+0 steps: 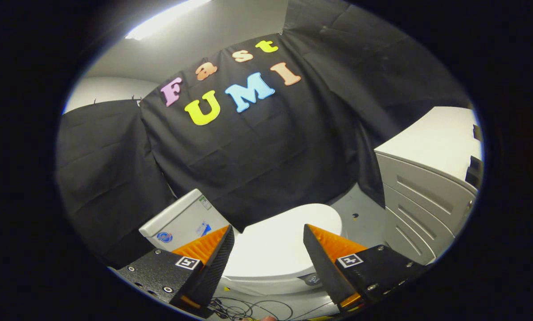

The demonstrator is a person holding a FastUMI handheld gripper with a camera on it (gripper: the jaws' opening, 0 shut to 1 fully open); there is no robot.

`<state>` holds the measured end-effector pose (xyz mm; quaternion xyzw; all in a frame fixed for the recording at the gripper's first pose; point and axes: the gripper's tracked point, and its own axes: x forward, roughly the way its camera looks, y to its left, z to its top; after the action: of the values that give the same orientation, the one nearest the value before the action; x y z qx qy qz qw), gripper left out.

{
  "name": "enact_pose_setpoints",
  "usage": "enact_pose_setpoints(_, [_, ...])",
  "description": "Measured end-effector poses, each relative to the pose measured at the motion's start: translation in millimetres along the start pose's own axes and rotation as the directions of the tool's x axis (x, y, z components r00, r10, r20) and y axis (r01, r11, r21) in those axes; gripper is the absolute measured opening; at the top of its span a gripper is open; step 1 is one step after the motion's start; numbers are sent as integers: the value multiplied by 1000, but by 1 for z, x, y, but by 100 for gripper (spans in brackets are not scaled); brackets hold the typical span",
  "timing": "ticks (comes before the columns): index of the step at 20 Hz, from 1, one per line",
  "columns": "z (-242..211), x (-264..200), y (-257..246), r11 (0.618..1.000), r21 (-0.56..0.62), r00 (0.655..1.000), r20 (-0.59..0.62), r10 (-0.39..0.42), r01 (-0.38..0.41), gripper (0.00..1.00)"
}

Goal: Open the toilet lid.

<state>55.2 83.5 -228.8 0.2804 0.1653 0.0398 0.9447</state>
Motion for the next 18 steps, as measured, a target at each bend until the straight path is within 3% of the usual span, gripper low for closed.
enact_pose_setpoints(11, [-121,50,-51,974,176,974,-201,-106,142,95])
enact_pose_setpoints(14, [-149,53,-65,942,277,965,-229,-129,192,95])
enact_pose_setpoints(18, [-171,54,-88,869,431,962,-221,-158,242,94])
